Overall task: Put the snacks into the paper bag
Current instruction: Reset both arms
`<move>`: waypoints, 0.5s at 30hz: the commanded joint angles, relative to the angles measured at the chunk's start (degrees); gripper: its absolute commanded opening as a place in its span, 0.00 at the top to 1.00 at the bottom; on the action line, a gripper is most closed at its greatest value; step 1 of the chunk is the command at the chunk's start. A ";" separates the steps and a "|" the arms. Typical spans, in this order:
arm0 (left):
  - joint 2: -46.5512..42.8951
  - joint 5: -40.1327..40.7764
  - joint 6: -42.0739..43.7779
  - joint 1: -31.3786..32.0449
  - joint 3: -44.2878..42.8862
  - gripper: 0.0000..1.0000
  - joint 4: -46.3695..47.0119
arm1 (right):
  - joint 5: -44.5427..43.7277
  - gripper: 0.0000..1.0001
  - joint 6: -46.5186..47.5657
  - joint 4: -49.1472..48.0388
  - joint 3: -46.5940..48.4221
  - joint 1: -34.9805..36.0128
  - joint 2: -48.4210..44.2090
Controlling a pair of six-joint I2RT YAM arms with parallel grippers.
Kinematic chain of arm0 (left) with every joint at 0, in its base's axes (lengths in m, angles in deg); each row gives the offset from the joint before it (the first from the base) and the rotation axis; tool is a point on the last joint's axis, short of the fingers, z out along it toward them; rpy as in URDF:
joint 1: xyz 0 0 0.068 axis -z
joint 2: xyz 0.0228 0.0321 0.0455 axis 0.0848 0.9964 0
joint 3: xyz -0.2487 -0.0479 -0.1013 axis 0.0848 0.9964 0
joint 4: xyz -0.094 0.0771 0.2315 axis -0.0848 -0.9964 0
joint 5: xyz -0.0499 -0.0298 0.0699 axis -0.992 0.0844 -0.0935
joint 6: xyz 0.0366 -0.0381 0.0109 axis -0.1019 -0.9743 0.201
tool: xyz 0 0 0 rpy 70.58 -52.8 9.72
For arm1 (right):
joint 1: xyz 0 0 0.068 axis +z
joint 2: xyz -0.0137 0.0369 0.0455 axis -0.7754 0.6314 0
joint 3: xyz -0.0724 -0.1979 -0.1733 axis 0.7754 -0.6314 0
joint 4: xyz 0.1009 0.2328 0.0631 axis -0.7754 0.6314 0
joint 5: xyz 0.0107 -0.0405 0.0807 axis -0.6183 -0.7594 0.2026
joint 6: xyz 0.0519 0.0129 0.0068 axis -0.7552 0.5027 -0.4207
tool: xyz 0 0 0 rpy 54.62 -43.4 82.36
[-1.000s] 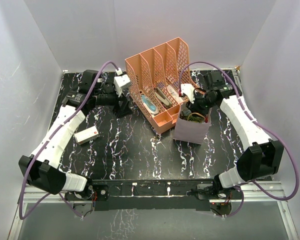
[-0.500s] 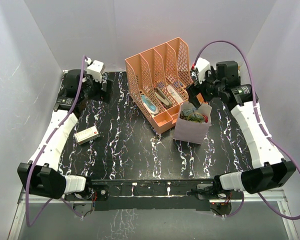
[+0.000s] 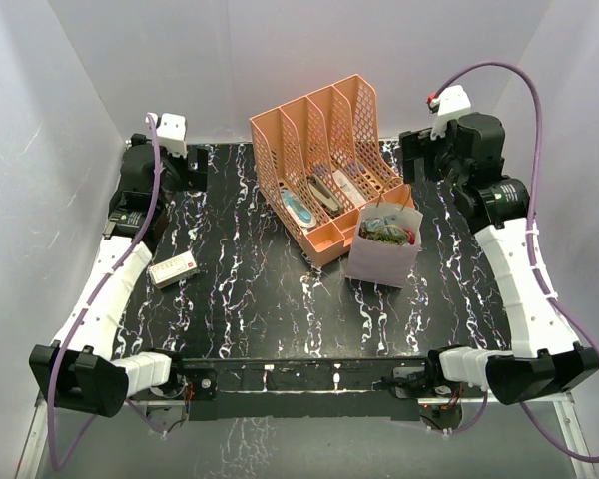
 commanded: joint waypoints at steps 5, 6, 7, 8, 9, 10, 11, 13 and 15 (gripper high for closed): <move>-5.02 2.85 1.06 0.00 -0.25 0.02 3.96 | -8.63 0.02 1.83 -9.34 -4.67 -0.56 -3.47; -6.08 2.95 1.08 0.00 0.41 0.01 4.70 | -8.59 0.02 1.79 -10.29 -5.80 -0.85 -4.60; -7.13 2.93 0.93 0.00 1.40 0.02 5.20 | -8.37 0.02 1.75 -11.11 -6.84 -1.32 -5.70; -7.63 2.74 0.45 0.00 1.41 0.02 4.37 | -7.89 0.01 1.51 -11.81 -7.94 -1.83 -6.75; -7.76 2.75 -0.24 0.00 0.98 0.02 2.74 | -7.41 0.02 1.01 -12.49 -8.94 -2.43 -7.64; -7.78 2.90 -1.50 0.00 0.49 0.02 1.17 | -6.94 0.02 0.43 -13.10 -9.90 -2.98 -8.53; -7.88 2.78 -2.45 0.00 0.19 0.02 -0.38 | -6.36 0.02 -0.07 -13.77 -10.87 -3.55 -9.64; -8.90 1.69 -3.96 -0.01 0.61 0.02 -1.72 | -5.38 0.02 -1.04 -14.43 -12.49 -4.44 -10.87; -9.61 0.97 -4.89 -0.07 1.08 0.02 -2.57 | -4.40 0.02 -1.48 -14.69 -13.58 -5.15 -11.72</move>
